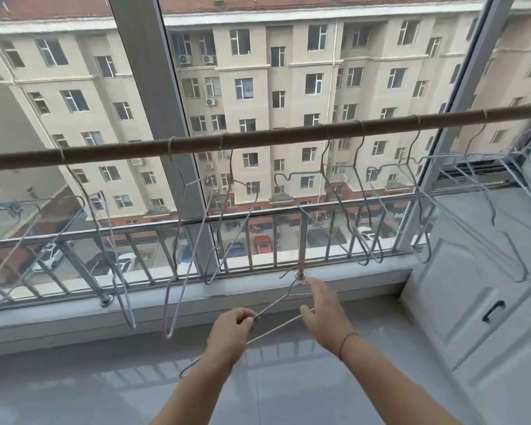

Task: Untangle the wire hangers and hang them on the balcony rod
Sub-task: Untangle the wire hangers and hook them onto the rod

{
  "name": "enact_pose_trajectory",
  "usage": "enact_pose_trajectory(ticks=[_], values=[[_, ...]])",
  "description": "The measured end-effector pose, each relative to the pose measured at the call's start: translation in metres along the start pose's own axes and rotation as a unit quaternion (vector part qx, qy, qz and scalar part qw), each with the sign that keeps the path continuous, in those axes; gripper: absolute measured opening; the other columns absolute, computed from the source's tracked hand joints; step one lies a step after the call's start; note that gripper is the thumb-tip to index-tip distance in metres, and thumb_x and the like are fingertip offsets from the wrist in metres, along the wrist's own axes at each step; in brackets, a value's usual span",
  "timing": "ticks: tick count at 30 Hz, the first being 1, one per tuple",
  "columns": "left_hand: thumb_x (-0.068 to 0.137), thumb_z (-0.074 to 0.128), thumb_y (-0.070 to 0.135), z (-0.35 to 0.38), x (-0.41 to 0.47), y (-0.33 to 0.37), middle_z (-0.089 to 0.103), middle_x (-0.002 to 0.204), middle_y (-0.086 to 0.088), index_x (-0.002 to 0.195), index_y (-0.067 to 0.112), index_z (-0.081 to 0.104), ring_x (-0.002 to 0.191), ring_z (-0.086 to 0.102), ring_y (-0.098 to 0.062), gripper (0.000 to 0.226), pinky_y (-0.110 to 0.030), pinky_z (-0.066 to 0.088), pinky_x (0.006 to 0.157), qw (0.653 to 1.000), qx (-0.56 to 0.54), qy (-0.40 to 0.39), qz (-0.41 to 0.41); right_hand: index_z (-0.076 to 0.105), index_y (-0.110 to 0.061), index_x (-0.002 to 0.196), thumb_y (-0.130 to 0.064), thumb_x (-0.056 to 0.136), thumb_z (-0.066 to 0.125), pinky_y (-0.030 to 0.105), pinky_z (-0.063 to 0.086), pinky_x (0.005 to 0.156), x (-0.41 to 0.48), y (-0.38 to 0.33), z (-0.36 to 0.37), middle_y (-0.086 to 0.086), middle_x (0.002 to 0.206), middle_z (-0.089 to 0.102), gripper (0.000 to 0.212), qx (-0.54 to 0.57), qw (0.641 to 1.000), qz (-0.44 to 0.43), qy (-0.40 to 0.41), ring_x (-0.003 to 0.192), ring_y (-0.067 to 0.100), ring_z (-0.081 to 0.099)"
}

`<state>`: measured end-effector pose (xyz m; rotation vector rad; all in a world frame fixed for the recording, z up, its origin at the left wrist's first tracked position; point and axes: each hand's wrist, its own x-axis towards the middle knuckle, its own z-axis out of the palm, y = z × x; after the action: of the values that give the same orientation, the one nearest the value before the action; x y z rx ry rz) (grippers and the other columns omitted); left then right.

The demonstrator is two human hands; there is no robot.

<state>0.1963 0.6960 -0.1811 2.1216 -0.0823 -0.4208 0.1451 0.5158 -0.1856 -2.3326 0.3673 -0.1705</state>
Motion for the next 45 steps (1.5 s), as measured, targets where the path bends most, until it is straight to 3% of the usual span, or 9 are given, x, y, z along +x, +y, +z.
enact_pose_trajectory(ticks=[4, 7, 13, 19, 26, 36, 39, 43, 45], values=[[0.089, 0.053, 0.009, -0.006, -0.004, -0.003, 0.073, 0.088, -0.002, 0.074, 0.027, 0.066, 0.09, 0.065, -0.023, 0.027, -0.026, 0.047, 0.078, 0.999, 0.012, -0.031, 0.038, 0.046, -0.019, 0.128, -0.021, 0.093, 0.042, 0.03, 0.03, 0.107, -0.013, 0.027, -0.004, 0.001, 0.134, 0.05, 0.035, -0.091, 0.994, 0.045, -0.038, 0.127, 0.019, 0.042], [0.091, 0.053, 0.01, -0.004, -0.008, 0.001, 0.072, 0.088, 0.002, 0.079, 0.022, 0.068, 0.084, 0.062, -0.016, 0.023, -0.008, 0.041, 0.063, 0.998, -0.007, -0.037, 0.054, 0.051, -0.032, 0.085, -0.021, 0.095, 0.039, 0.028, 0.041, 0.082, -0.034, 0.031, -0.03, -0.006, 0.088, 0.061, 0.019, -0.085, 0.99, 0.049, -0.104, 0.089, 0.015, 0.057], [0.093, 0.051, 0.015, 0.016, -0.008, 0.016, 0.068, 0.097, 0.0, 0.085, 0.024, 0.067, 0.083, 0.057, -0.007, 0.02, -0.012, 0.038, 0.067, 0.995, -0.018, -0.045, 0.083, 0.055, -0.009, 0.084, -0.007, 0.097, 0.039, 0.019, 0.029, 0.037, -0.074, 0.019, -0.072, 0.0, 0.056, 0.047, 0.021, 0.215, 0.954, 0.086, -0.193, 0.037, 0.01, 0.035], [0.084, 0.066, 0.028, 0.032, -0.019, 0.036, 0.057, 0.1, 0.005, 0.089, 0.025, 0.06, 0.1, 0.05, -0.014, 0.009, -0.026, 0.036, 0.087, 0.986, -0.054, 0.089, 0.129, 0.05, -0.002, 0.094, -0.021, 0.085, 0.047, 0.013, 0.02, 0.036, -0.091, -0.006, -0.071, 0.003, 0.053, 0.042, 0.021, 0.42, 0.884, 0.105, -0.178, 0.038, 0.009, 0.022], [0.086, 0.062, 0.021, 0.028, -0.053, 0.087, 0.07, 0.073, -0.004, 0.082, 0.005, 0.071, 0.071, 0.063, -0.009, 0.019, -0.018, 0.048, 0.071, 0.934, -0.319, -0.109, 0.119, 0.049, 0.0, 0.097, -0.014, 0.096, 0.044, 0.013, 0.02, 0.034, -0.071, -0.047, -0.057, 0.002, 0.05, 0.038, 0.015, 0.457, 0.886, 0.052, -0.058, 0.038, 0.007, 0.024], [0.085, 0.065, 0.009, -0.001, -0.033, 0.14, 0.074, 0.085, -0.006, 0.098, 0.009, 0.07, 0.076, 0.068, -0.012, 0.015, -0.026, 0.053, 0.075, 0.919, -0.353, -0.063, 0.167, 0.051, -0.006, 0.089, -0.007, 0.098, 0.035, 0.016, 0.025, 0.036, -0.036, -0.106, -0.069, -0.001, 0.051, 0.044, 0.019, 0.507, 0.861, -0.004, 0.041, 0.039, 0.007, 0.032], [0.087, 0.063, 0.01, -0.009, -0.029, 0.155, 0.07, 0.075, -0.004, 0.097, 0.008, 0.069, 0.061, 0.061, -0.014, 0.012, -0.036, 0.051, 0.066, 0.916, -0.349, -0.063, 0.186, 0.052, -0.005, 0.09, -0.006, 0.098, 0.035, 0.018, 0.026, 0.036, -0.028, -0.119, -0.077, 0.0, 0.053, 0.043, 0.018, 0.513, 0.856, -0.022, 0.059, 0.04, 0.007, 0.032], [0.09, 0.058, 0.009, -0.016, -0.023, 0.176, 0.059, 0.065, -0.017, 0.099, 0.0, 0.066, 0.039, 0.048, -0.017, 0.015, -0.026, 0.044, 0.037, 0.914, -0.349, -0.062, 0.199, 0.053, -0.005, 0.09, -0.006, 0.097, 0.036, 0.021, 0.028, 0.037, -0.014, -0.132, -0.089, 0.002, 0.053, 0.043, 0.018, 0.493, 0.865, -0.045, 0.086, 0.039, 0.009, 0.035], [0.09, 0.058, 0.009, -0.02, -0.018, 0.187, 0.062, 0.07, -0.017, 0.097, 0.002, 0.067, 0.039, 0.048, -0.015, 0.013, -0.025, 0.044, 0.039, 0.912, -0.35, -0.057, 0.205, 0.054, -0.007, 0.088, -0.007, 0.097, 0.037, 0.02, 0.028, 0.038, -0.005, -0.138, -0.093, 0.002, 0.054, 0.042, 0.02, 0.485, 0.868, -0.05, 0.096, 0.039, 0.008, 0.035]])
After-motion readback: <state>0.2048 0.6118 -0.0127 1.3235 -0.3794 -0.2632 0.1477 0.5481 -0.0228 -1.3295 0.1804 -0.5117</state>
